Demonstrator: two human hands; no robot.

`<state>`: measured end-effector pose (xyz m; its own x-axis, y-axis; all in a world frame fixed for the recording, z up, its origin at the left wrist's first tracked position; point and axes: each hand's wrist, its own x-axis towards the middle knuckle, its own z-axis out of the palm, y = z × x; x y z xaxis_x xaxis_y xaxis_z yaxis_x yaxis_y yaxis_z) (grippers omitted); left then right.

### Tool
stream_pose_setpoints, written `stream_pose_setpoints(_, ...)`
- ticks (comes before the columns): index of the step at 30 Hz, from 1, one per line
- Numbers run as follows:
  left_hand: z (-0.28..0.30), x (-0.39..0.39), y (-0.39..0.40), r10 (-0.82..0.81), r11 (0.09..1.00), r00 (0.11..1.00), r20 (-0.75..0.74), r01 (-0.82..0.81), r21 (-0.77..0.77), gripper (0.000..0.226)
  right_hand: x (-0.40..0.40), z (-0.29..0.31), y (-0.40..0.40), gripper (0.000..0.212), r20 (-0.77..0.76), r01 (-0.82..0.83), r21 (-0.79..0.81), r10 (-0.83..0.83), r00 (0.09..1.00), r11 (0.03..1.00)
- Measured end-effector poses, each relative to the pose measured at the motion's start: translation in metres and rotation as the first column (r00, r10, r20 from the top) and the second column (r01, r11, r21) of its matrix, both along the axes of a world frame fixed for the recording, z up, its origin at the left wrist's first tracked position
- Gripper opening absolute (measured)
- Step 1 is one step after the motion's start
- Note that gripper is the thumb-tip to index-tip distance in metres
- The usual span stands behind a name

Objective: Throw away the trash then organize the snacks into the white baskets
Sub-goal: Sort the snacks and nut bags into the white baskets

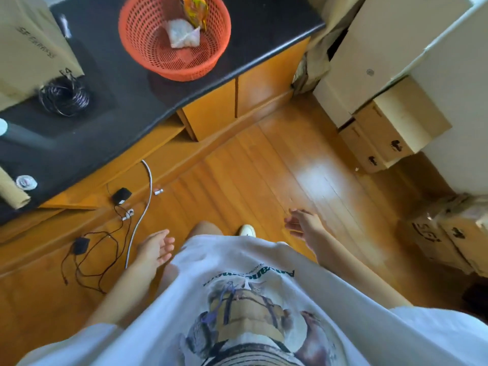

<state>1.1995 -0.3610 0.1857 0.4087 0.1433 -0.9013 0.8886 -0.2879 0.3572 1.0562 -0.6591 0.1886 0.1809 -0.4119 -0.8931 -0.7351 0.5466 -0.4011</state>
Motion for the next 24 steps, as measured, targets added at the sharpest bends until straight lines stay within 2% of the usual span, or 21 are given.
stream_pose_setpoints(5, -0.010, 0.033, 0.036, 0.096, 0.995, 0.993, -0.071, -0.094, 0.025, 0.014, 0.108, 0.009, -0.018, 0.016, 0.103, -0.174, -0.036, 0.176, 0.979, 0.984)
stream_pose_setpoints(9, -0.017, 0.076, 0.054, 0.134, 0.991, 0.977, -0.168, -0.129, 0.040, 0.010, 0.168, 0.010, -0.023, 0.015, 0.124, -0.193, -0.044, 0.197, 0.973, 0.980)
stream_pose_setpoints(11, -0.019, 0.108, 0.056, 0.136, 0.991, 0.973, -0.187, -0.131, 0.039, 0.015, 0.189, 0.007, -0.023, 0.014, 0.095, -0.190, -0.042, 0.194, 0.976, 0.981)
stream_pose_setpoints(14, -0.016, 0.161, 0.041, 0.133, 0.991, 0.984, -0.121, -0.129, 0.037, 0.014, 0.211, 0.003, -0.025, 0.008, 0.039, -0.194, -0.055, 0.197, 0.980, 0.979)
stream_pose_setpoints(18, -0.012, 0.237, -0.006, 0.092, 0.996, 0.996, -0.017, -0.092, 0.005, 0.031, 0.224, -0.011, -0.028, 0.010, -0.042, -0.166, -0.060, 0.164, 0.986, 0.984)
stream_pose_setpoints(22, -0.008, 0.301, -0.064, 0.042, 0.997, 0.995, 0.093, -0.036, -0.071, 0.022, 0.247, -0.025, -0.032, 0.011, -0.087, -0.103, -0.036, 0.099, 0.991, 0.994)
stream_pose_setpoints(24, -0.008, 0.325, -0.093, -0.027, 0.992, 0.987, 0.157, 0.045, -0.114, 0.019, 0.268, -0.028, -0.037, 0.011, -0.057, -0.072, -0.049, 0.069, 0.996, 0.996)
